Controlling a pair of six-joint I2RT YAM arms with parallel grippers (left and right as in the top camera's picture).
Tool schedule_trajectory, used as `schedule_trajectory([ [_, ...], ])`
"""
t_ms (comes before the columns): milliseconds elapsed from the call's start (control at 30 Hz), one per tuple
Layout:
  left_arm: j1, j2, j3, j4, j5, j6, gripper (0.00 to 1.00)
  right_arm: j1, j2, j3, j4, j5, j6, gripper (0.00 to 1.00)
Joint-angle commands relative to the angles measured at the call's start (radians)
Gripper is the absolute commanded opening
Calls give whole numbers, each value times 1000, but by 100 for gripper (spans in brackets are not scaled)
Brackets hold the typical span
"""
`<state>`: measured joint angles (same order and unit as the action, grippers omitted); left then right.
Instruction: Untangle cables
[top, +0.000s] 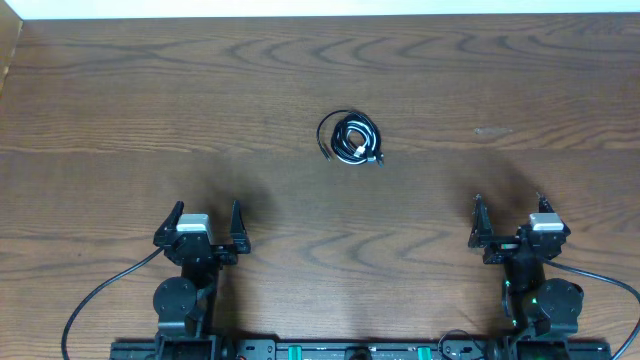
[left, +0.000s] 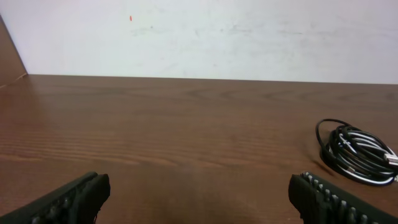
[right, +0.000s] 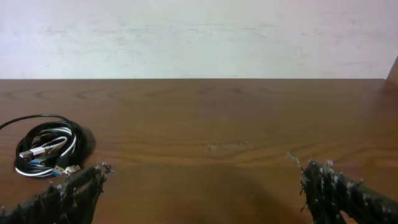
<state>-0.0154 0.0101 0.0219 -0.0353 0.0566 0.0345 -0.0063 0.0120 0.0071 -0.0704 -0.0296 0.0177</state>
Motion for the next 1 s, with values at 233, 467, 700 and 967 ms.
schedule_trajectory([
  [233,-2,-6,-18,-35,-8,14,98,-10,-6,-1,-5,5,11,99],
  [467,-2,-6,-18,-35,-8,14,98,-7,-6,-2,22,-256,247,99],
  [700,-2,-6,-18,-14,200,6,98,-7,-6,-1,100,-362,555,99],
  [967,-2,-6,8,226,520,-248,98,-8,-6,34,359,-433,514,99],
])
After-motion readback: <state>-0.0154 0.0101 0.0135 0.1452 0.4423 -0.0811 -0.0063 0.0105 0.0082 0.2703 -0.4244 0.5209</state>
